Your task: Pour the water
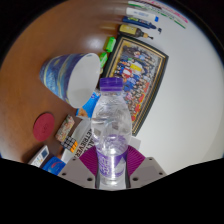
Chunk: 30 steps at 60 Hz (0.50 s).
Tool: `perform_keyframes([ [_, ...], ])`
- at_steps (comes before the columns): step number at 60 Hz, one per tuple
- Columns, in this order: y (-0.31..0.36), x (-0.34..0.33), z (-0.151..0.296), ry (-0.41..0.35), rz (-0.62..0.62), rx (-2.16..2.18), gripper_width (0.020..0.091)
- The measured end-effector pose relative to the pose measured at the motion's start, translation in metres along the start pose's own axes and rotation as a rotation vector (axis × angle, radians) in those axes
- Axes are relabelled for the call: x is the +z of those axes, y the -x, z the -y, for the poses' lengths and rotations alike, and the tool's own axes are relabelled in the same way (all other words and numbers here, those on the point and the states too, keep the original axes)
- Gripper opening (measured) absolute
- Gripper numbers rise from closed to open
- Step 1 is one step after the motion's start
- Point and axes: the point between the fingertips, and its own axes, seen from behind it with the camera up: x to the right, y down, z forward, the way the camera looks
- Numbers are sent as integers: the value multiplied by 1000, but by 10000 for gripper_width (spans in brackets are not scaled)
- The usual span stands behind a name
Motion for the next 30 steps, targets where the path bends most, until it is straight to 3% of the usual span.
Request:
perform_keyframes([
  [16, 3, -1, 11, -12, 42, 13, 339],
  [30, -17, -14, -1, -18, 117, 567, 338],
])
